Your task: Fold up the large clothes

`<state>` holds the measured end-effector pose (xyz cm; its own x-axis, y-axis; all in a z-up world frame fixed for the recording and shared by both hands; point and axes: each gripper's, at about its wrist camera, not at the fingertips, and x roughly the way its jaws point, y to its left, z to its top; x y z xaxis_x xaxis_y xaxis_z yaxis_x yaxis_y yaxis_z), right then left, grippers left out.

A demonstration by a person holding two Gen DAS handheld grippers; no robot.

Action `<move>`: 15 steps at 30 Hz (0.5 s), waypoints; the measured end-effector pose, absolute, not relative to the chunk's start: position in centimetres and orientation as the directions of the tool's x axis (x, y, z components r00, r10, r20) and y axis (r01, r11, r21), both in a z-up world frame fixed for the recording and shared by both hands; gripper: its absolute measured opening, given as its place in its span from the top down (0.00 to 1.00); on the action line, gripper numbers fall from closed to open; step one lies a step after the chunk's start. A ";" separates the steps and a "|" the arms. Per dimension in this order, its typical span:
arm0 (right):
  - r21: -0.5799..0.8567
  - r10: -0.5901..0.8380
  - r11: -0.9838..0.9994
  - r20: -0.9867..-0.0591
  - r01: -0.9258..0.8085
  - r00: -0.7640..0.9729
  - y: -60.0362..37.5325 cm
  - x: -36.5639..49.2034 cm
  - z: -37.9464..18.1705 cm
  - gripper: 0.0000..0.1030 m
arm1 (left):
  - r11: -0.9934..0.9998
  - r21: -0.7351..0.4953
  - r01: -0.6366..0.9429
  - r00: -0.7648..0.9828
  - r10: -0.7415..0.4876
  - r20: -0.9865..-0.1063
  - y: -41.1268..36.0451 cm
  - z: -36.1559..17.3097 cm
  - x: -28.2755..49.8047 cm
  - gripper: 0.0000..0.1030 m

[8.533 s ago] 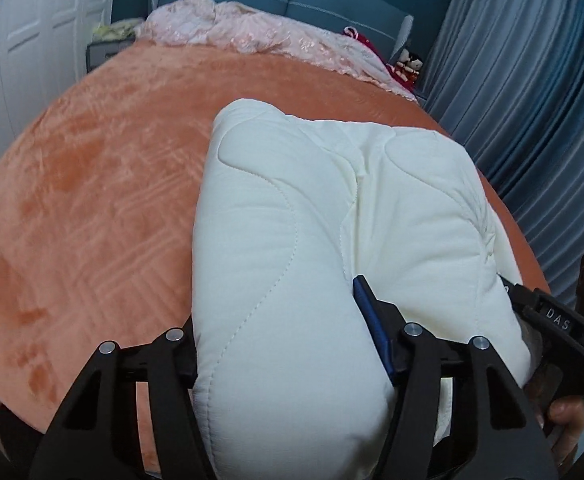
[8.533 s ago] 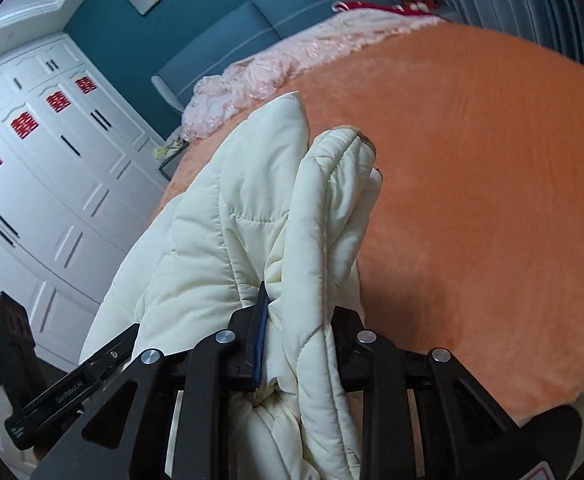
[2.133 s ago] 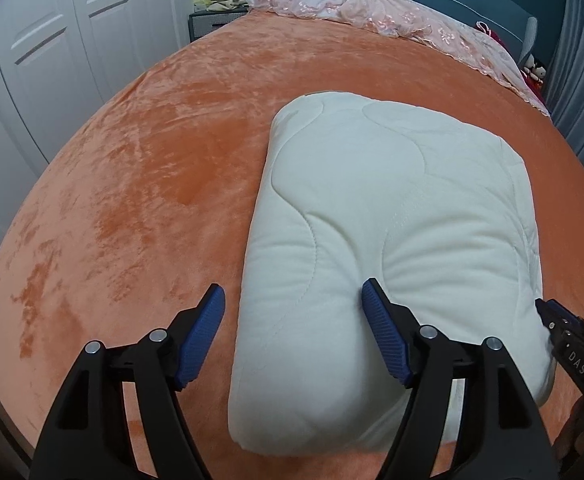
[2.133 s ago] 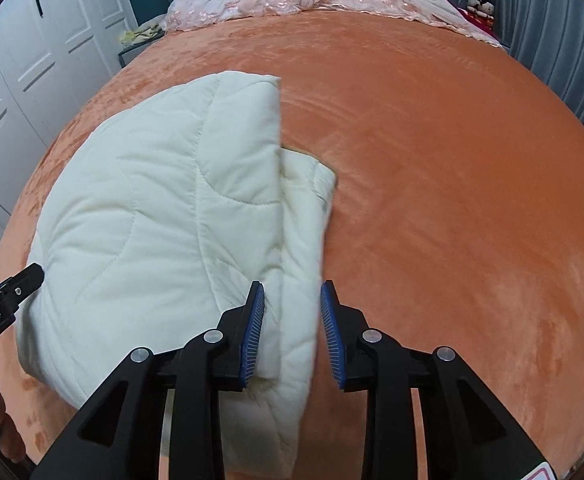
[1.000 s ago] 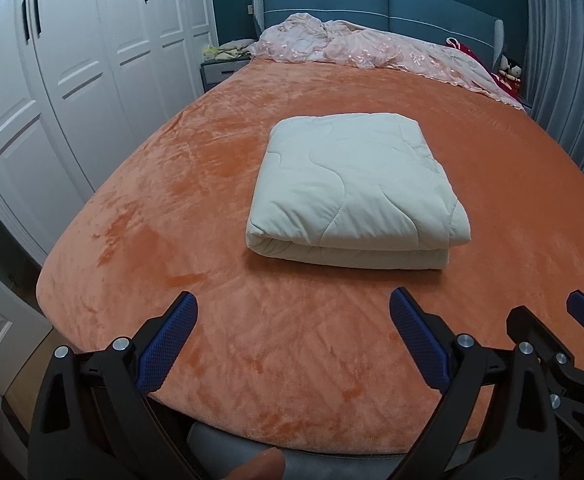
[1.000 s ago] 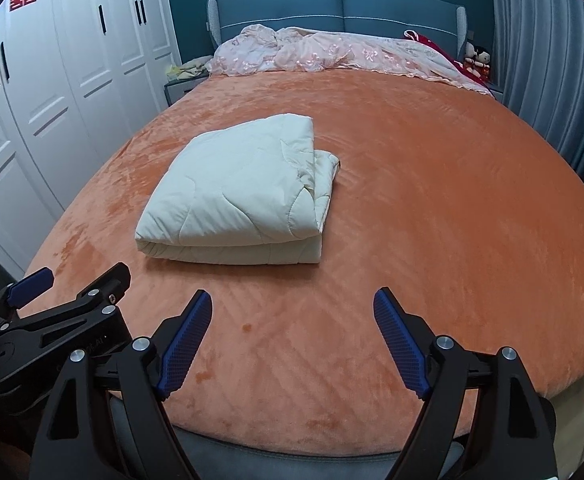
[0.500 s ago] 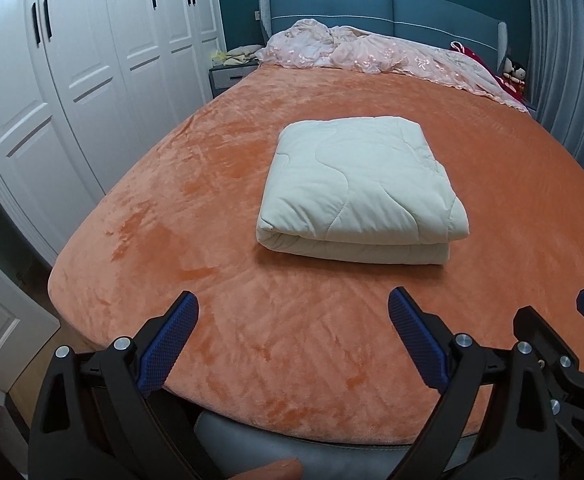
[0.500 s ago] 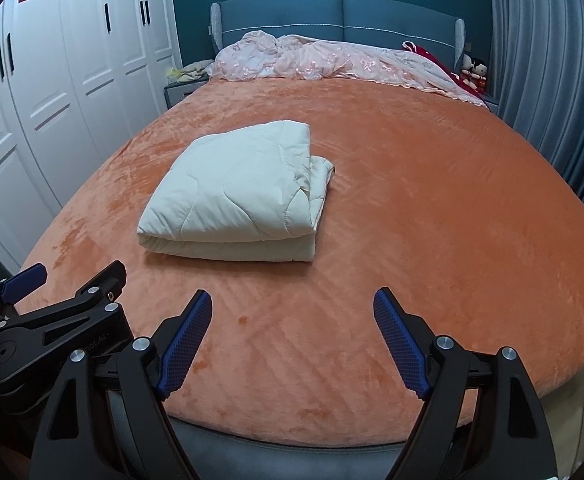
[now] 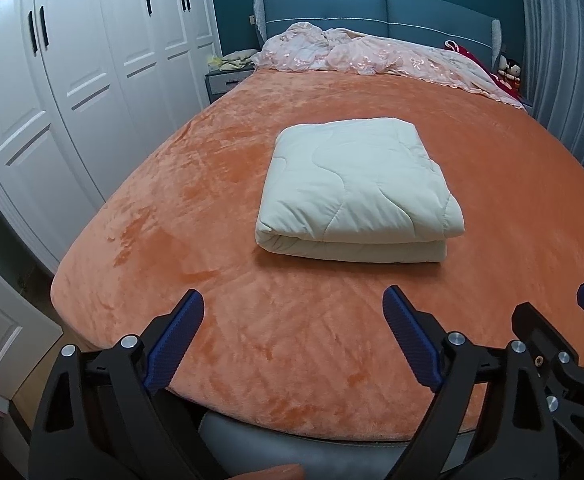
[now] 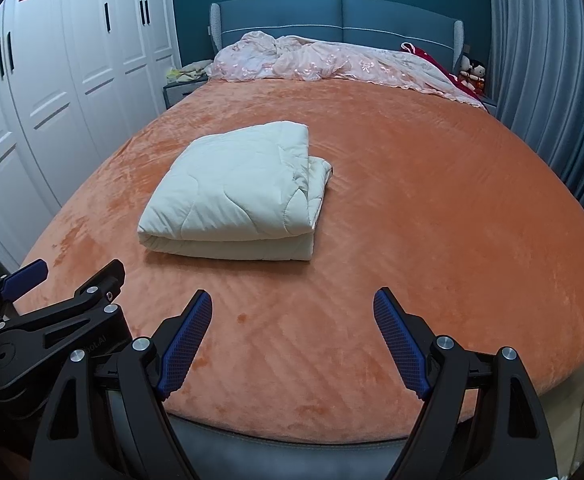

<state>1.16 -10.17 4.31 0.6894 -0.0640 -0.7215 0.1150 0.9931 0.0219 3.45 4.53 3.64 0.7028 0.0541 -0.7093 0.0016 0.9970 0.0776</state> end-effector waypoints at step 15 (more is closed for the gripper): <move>0.021 -0.071 0.992 -0.723 0.125 0.687 -10.1 0.7 4.3 0.21 | 0.997 0.076 0.005 0.711 0.050 -0.702 4.8 3.6 3.1 0.21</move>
<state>0.70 -10.06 4.31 0.6869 -0.0711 -0.7233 0.1246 0.9920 0.0208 3.14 4.75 3.58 0.7108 0.0504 -0.7016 0.0047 0.9971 0.0763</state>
